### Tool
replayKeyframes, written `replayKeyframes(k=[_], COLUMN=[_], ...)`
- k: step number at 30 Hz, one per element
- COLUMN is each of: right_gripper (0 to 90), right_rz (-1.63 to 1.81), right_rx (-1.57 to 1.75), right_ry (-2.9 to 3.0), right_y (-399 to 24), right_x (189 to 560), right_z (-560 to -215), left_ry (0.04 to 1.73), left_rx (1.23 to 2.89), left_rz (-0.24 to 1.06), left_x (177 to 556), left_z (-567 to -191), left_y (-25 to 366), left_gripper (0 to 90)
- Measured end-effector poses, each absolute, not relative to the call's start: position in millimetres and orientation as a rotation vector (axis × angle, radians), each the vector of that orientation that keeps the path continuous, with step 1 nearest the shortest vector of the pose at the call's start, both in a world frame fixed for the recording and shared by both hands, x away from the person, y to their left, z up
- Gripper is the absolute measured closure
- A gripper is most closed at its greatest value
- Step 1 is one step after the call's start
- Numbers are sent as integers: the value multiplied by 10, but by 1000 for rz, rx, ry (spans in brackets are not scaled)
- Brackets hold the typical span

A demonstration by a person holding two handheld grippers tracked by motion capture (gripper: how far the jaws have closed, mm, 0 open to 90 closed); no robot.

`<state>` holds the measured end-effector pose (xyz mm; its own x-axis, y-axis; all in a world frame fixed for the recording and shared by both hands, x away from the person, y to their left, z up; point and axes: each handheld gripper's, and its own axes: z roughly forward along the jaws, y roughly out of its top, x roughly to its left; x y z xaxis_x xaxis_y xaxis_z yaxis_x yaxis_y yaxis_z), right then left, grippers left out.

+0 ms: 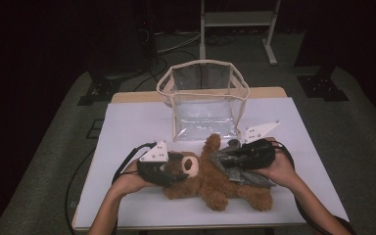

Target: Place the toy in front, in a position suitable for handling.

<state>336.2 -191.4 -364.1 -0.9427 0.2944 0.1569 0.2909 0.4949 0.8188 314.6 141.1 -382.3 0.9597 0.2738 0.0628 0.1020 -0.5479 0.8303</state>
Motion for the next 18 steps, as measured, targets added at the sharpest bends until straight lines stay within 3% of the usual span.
replayKeyframes(k=[7,18], right_gripper=[681,681], right_rz=[1468,1435], right_rx=[548,439], right_ry=[2701,2746], right_y=[-1972,-1729], right_x=[3306,3162], right_z=[-3580,-3583], left_ry=[254,257], left_rx=[2146,2155], left_rz=[234,252], left_x=[3144,3137], left_z=[-3875,-3860], left_y=[1331,1320], left_gripper=[354,353])
